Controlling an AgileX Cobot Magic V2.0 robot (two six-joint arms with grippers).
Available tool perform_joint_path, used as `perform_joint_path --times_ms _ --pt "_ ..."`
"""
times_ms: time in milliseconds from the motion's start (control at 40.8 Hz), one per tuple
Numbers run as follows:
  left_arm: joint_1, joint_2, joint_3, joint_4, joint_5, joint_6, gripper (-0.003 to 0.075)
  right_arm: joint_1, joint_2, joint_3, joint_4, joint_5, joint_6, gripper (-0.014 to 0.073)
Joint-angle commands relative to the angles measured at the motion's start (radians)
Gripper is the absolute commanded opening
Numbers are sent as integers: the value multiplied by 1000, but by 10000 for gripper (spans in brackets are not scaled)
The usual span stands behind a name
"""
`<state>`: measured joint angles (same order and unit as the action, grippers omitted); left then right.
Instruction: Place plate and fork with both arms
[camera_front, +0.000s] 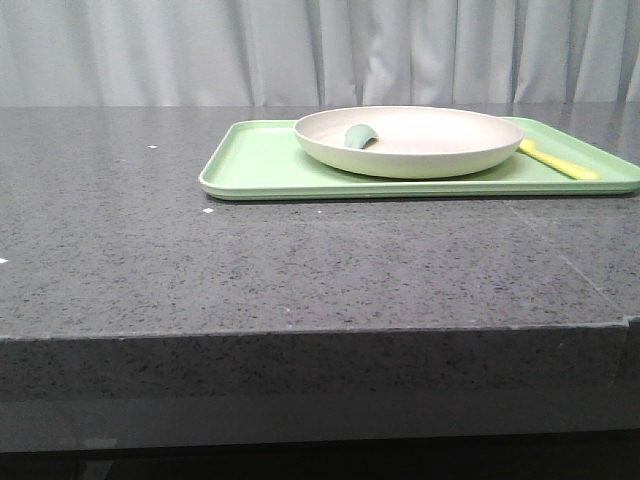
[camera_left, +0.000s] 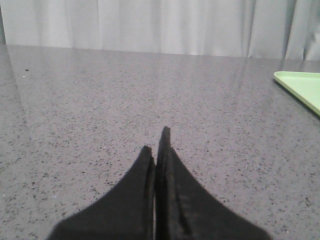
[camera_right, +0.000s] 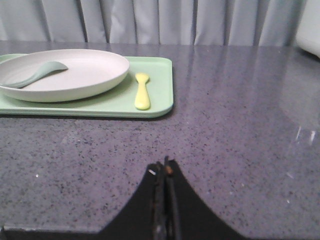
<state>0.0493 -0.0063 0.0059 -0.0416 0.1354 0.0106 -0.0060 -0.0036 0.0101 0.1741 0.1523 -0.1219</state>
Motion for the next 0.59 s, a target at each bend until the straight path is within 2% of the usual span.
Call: perform_joint_path --times_ms 0,221,564 --pt "4 -20 2 -6 -88 -11 -18 -20 -15 13 12 -95 -7 -111" --pt "4 -20 2 -6 -88 -11 -18 -22 -26 14 9 22 -7 -111" --pt "4 -20 2 -6 -88 -11 -18 -22 -26 14 9 26 -7 -111"
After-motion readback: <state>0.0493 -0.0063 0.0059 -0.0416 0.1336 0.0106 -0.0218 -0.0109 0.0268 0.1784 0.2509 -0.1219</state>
